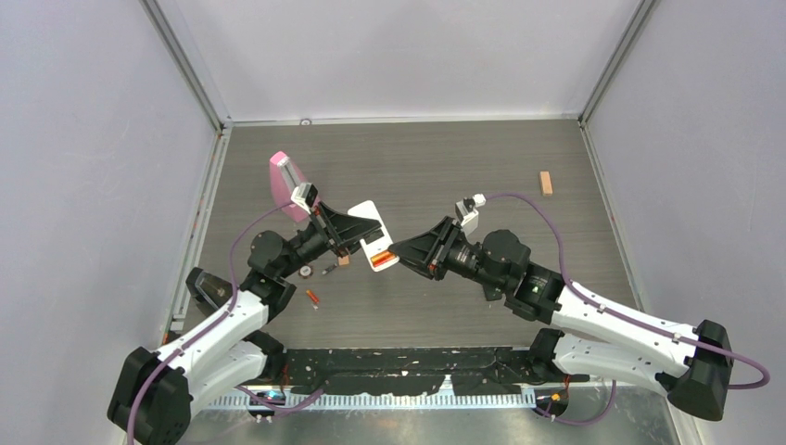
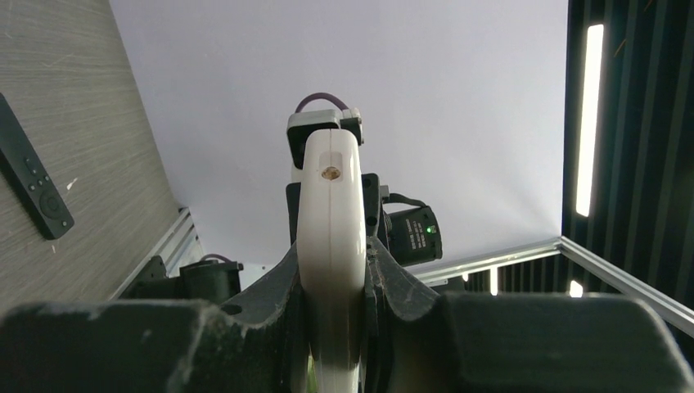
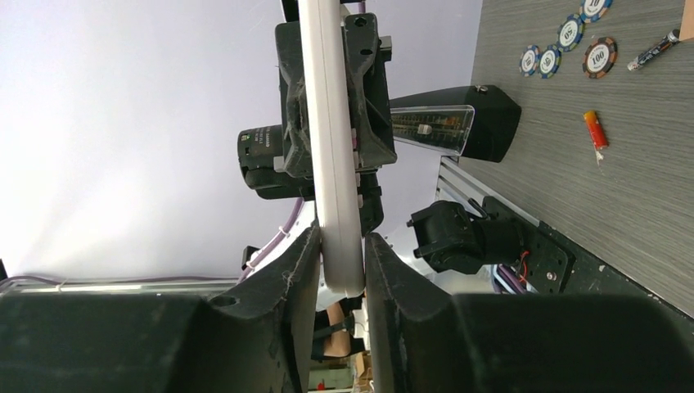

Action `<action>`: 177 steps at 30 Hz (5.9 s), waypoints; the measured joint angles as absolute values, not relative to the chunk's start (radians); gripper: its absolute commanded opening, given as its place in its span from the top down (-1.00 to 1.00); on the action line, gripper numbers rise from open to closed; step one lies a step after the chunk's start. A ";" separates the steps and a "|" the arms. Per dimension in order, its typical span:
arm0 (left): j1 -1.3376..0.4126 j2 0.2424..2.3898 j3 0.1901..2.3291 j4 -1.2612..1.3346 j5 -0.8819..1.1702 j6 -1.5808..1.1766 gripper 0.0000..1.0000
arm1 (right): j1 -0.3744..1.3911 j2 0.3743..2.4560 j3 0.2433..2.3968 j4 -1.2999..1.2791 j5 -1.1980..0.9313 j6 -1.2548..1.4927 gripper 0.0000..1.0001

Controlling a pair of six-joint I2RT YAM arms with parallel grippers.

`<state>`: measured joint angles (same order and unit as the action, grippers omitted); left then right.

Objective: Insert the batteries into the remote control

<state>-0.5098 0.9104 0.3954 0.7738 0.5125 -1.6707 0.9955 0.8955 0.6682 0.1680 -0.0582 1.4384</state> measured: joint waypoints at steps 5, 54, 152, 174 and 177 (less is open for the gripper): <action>-0.536 0.910 0.396 0.766 0.495 -1.660 1.00 | 0.999 0.912 0.668 0.172 -0.071 1.429 0.37; -0.550 0.775 0.404 0.519 0.467 -1.463 1.00 | 0.980 0.952 0.777 -0.017 -0.160 1.129 0.13; -0.449 0.757 0.422 0.550 0.744 -1.472 1.00 | 0.955 1.025 0.677 0.303 -0.489 1.168 -0.60; -0.284 0.505 0.188 0.518 0.474 -1.603 1.00 | 0.841 1.164 1.006 -0.472 0.053 0.676 -0.25; -0.284 0.478 0.171 0.509 0.430 -1.646 1.00 | 0.840 1.332 1.066 -0.523 0.104 0.579 -0.25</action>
